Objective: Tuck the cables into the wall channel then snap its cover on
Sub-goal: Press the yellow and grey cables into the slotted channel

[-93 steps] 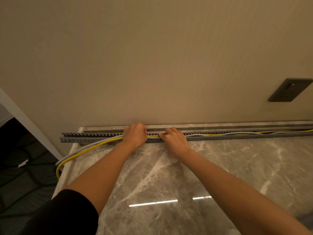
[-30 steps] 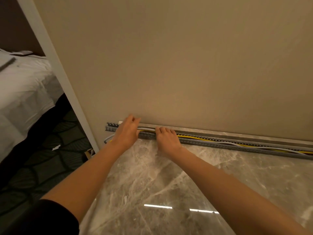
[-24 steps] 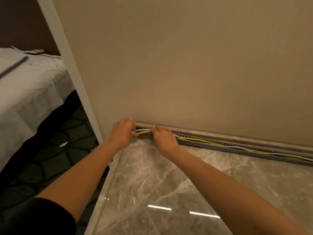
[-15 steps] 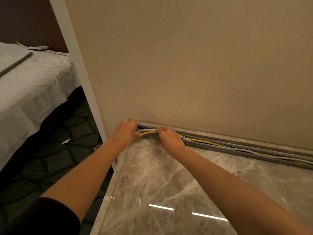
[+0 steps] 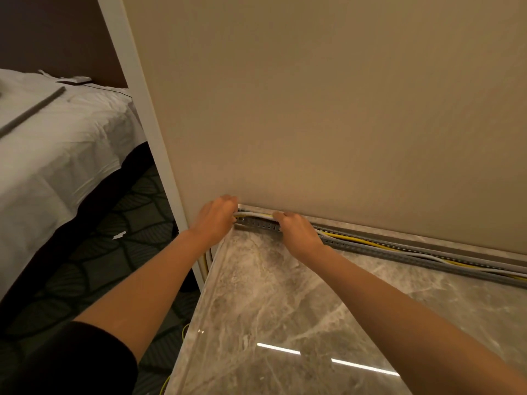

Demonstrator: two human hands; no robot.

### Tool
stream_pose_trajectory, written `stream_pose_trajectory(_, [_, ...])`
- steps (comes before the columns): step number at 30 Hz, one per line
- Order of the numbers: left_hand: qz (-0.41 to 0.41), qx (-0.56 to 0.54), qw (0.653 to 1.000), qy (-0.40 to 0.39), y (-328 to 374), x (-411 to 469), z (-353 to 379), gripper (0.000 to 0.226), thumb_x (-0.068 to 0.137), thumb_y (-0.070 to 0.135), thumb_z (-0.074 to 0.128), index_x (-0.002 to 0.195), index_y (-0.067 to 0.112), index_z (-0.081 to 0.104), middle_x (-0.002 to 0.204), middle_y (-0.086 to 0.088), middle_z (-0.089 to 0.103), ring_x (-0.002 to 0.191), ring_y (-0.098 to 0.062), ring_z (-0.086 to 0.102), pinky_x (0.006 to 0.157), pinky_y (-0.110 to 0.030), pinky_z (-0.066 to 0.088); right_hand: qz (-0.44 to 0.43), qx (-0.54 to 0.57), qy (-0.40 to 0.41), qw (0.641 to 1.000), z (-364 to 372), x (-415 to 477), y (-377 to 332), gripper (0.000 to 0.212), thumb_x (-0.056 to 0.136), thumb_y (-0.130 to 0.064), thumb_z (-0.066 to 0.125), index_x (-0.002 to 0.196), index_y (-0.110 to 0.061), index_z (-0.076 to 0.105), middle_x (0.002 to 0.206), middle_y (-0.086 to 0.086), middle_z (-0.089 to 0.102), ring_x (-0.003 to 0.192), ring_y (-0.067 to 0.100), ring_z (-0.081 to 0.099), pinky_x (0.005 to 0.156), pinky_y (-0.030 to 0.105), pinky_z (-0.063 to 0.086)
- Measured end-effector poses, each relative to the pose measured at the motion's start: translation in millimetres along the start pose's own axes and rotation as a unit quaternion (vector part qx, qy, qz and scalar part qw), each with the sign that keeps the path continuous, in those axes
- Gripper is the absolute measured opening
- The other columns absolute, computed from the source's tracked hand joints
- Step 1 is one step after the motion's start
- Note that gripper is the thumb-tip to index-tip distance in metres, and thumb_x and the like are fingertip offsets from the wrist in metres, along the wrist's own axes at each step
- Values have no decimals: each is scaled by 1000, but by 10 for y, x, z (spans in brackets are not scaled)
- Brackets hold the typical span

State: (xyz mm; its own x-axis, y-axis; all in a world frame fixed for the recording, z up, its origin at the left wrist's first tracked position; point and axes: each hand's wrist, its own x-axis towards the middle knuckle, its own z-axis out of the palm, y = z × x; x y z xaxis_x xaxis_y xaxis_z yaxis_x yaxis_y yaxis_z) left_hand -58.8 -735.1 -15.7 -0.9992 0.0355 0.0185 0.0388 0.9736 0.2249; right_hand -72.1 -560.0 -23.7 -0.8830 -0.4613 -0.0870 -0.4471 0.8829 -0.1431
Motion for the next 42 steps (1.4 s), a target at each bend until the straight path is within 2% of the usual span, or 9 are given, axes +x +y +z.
stream_pose_trajectory(9, [127, 179, 976, 17, 5, 155, -47, 24, 92, -5, 44, 113, 3, 51, 115, -15, 56, 98, -32, 59, 76, -36, 47, -6, -11, -1, 1000, 3, 29, 77, 25, 92, 7, 41, 113, 1, 53, 114, 21, 59, 105, 33, 56, 68, 31, 28])
stream_pose_trajectory(14, [134, 170, 976, 29, -29, 151, 6, 24, 89, -7, 49, 111, 1, 55, 109, -18, 59, 93, -34, 61, 72, -38, 48, -13, -33, -5, 999, 31, 13, 97, 40, 91, 6, 40, 129, -2, 45, 125, 19, 54, 116, 33, 50, 90, 38, 41])
stream_pose_trajectory(18, [201, 131, 970, 33, -202, 136, 5, 26, 58, -13, 78, 76, 2, 68, 70, -16, 65, 58, -31, 65, 43, -30, 49, -27, -45, -12, 999, 48, 14, 124, 49, 91, 6, 40, 139, -4, 36, 132, 17, 50, 123, 32, 45, 100, 37, 37])
stream_pose_trajectory(22, [178, 77, 981, 5, -335, 164, 4, 41, 80, -16, 51, 116, 2, 61, 108, -19, 60, 98, -33, 59, 76, -40, 50, -29, -46, -16, 998, 29, 20, 131, 49, 91, 7, 39, 138, -4, 37, 132, 17, 50, 123, 31, 44, 101, 36, 36])
stream_pose_trajectory(25, [151, 71, 986, 4, -291, 186, -3, 32, 84, -13, 49, 113, -1, 56, 113, -19, 57, 101, -33, 56, 82, -40, 48, -31, -42, -17, 998, 14, 7, 132, 48, 91, 7, 39, 137, -4, 37, 132, 17, 50, 124, 31, 43, 100, 36, 36])
stream_pose_trajectory(28, [179, 113, 976, 45, -268, 161, -16, 26, 74, -19, 59, 95, -4, 58, 97, -22, 61, 84, -36, 61, 69, -42, 50, -32, -27, -23, 999, -18, 7, 127, 49, 90, 9, 38, 137, -5, 38, 129, 17, 52, 121, 31, 45, 95, 36, 38])
stream_pose_trajectory(32, [220, 208, 952, 50, -356, 173, 19, 51, 32, -13, 86, 68, 9, 57, 64, -8, 60, 49, -19, 56, 41, -26, 46, -38, -27, -22, 999, -18, 28, 152, 50, 88, 11, 38, 135, -4, 41, 123, 18, 56, 116, 30, 49, 88, 37, 40])
stream_pose_trajectory(38, [200, 117, 972, -31, -353, 276, -140, 23, 85, -6, 55, 107, -1, 57, 111, -17, 57, 99, -29, 55, 82, -34, 46, -48, -23, -21, 998, 39, 37, 180, 55, 88, 12, 38, 140, -5, 36, 128, 17, 55, 120, 30, 47, 95, 36, 38])
stream_pose_trajectory(42, [197, 144, 968, -56, -358, 282, -170, 23, 88, -3, 51, 108, 0, 62, 112, -17, 59, 99, -29, 58, 80, -34, 48, -50, -21, -21, 998, 37, 35, 189, 57, 88, 12, 38, 143, -6, 33, 132, 16, 52, 123, 30, 45, 99, 36, 37])
